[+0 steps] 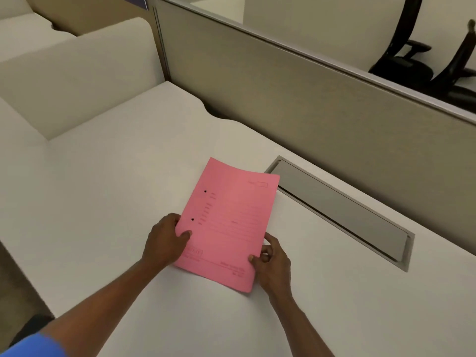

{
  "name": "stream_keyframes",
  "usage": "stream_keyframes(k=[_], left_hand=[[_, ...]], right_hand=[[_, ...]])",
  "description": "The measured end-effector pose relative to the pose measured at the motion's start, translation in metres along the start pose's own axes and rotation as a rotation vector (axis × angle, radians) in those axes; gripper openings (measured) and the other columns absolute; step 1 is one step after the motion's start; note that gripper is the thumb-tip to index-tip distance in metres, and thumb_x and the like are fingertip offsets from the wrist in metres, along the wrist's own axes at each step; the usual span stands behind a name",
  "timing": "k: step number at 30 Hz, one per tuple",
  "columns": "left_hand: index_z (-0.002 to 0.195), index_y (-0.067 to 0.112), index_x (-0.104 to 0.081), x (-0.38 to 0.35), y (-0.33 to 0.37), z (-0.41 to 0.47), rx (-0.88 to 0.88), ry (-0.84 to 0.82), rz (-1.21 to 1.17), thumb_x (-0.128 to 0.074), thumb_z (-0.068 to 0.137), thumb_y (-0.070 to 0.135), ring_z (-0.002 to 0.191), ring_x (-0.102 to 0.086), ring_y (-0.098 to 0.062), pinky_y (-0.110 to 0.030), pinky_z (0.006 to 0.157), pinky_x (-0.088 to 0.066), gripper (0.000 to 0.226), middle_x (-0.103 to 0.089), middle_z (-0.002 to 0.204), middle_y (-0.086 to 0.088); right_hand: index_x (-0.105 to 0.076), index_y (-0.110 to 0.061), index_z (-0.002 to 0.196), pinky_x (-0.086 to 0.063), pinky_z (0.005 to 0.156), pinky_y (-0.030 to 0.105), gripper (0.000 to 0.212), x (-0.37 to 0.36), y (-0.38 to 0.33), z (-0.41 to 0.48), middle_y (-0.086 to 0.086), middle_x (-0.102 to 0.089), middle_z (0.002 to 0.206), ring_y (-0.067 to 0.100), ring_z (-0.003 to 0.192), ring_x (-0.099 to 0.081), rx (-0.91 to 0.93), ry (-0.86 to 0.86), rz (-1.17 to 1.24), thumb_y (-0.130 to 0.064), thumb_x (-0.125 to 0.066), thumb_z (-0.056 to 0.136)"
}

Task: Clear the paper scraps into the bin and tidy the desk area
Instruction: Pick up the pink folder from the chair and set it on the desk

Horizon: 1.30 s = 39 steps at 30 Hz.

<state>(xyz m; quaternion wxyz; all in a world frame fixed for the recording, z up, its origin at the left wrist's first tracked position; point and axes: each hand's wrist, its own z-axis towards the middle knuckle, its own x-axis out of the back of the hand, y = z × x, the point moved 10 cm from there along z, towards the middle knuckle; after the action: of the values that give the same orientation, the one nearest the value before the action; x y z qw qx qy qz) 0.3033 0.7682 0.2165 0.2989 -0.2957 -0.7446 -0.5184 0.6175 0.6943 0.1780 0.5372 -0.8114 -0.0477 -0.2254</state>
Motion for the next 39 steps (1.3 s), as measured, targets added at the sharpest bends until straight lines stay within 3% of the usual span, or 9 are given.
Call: stream_keyframes(k=[2,6,12,16,19,23,27,31,39], left_hand=[[0.129,0.013,-0.064,-0.004,0.007,0.018,-0.01,0.0,0.054,-0.075,0.092,0.029,0.108,-0.069,-0.033,-0.047,0.095,-0.057,0.041,-0.072,0.124,-0.009],[0.141,0.005,-0.055,-0.007,0.021,0.053,-0.036,0.009,0.18,-0.075,0.092,0.032,0.122,-0.063,-0.039,-0.05,0.102,-0.052,0.059,-0.063,0.133,-0.018],[0.155,0.005,-0.041,-0.01,0.049,0.104,-0.106,0.022,0.31,-0.078,0.089,0.04,0.141,-0.045,-0.038,-0.054,0.11,-0.049,0.084,-0.05,0.149,-0.019],[0.151,0.007,-0.048,-0.016,0.061,0.129,-0.166,0.04,0.467,-0.077,0.084,0.052,0.148,-0.038,-0.039,-0.055,0.118,-0.041,0.086,-0.039,0.162,-0.019],[0.15,0.009,-0.048,-0.032,0.069,0.142,-0.233,0.017,0.557,-0.073,0.082,0.065,0.155,-0.032,-0.038,-0.055,0.125,-0.032,0.091,-0.032,0.168,-0.019],[0.164,0.011,-0.026,-0.05,0.074,0.158,-0.265,-0.018,0.566,-0.058,0.086,0.079,0.165,-0.01,-0.036,-0.056,0.131,-0.017,0.108,-0.011,0.177,-0.017],[0.168,0.011,-0.014,-0.058,0.084,0.176,-0.285,-0.048,0.577,-0.051,0.09,0.08,0.166,-0.001,-0.036,-0.057,0.133,-0.012,0.111,-0.001,0.178,-0.016],[0.169,0.011,-0.007,-0.063,0.092,0.189,-0.298,-0.082,0.582,-0.051,0.092,0.078,0.166,0.004,-0.035,-0.056,0.133,-0.008,0.112,0.005,0.179,-0.014],[0.17,0.013,-0.003,-0.067,0.097,0.206,-0.347,-0.101,0.592,-0.049,0.092,0.079,0.166,0.007,-0.033,-0.055,0.133,-0.006,0.112,0.008,0.178,-0.013]], right_hand=[[-0.059,-0.038,0.136,-0.054,0.075,0.023,0.07,-0.004,-0.005,0.017,-0.009,-0.073,0.09,-0.003,0.077,-0.067,0.0,0.0,-0.005,-0.008,-0.083,0.078],[-0.062,-0.031,0.134,-0.062,0.086,0.045,0.065,-0.014,-0.011,0.05,-0.01,-0.075,0.095,0.012,0.084,-0.073,-0.041,0.0,-0.01,-0.008,-0.082,0.077],[-0.065,-0.027,0.128,-0.064,0.08,0.044,0.056,-0.026,-0.035,0.092,-0.006,-0.076,0.092,0.019,0.079,-0.075,-0.018,0.067,-0.033,-0.011,-0.085,0.077],[-0.063,-0.025,0.125,-0.065,0.078,0.044,0.051,-0.034,-0.054,0.116,-0.002,-0.076,0.097,0.021,0.077,-0.076,0.029,0.1,-0.036,-0.01,-0.084,0.081],[-0.057,-0.019,0.136,-0.063,0.084,0.039,0.056,-0.038,-0.065,0.133,0.007,-0.071,0.108,0.026,0.087,-0.076,0.024,0.135,-0.072,-0.012,-0.082,0.086],[-0.052,-0.015,0.143,-0.062,0.092,0.045,0.059,-0.041,-0.077,0.147,0.011,-0.062,0.119,0.032,0.104,-0.07,0.031,0.155,-0.11,-0.011,-0.078,0.09],[-0.053,-0.019,0.143,-0.057,0.093,0.039,0.049,-0.046,-0.087,0.155,0.007,-0.047,0.128,0.026,0.12,-0.055,0.11,0.156,-0.363,-0.019,-0.069,0.096],[-0.064,-0.015,0.134,-0.052,0.105,0.046,0.038,-0.058,-0.1,0.152,0.017,-0.046,0.153,0.034,0.138,-0.044,0.384,0.155,-0.625,-0.022,-0.066,0.096],[-0.042,-0.013,0.155,-0.031,0.122,0.051,0.059,-0.079,-0.089,0.152,0.021,-0.032,0.167,0.038,0.156,-0.028,0.457,0.091,-0.816,-0.044,-0.047,0.105]])
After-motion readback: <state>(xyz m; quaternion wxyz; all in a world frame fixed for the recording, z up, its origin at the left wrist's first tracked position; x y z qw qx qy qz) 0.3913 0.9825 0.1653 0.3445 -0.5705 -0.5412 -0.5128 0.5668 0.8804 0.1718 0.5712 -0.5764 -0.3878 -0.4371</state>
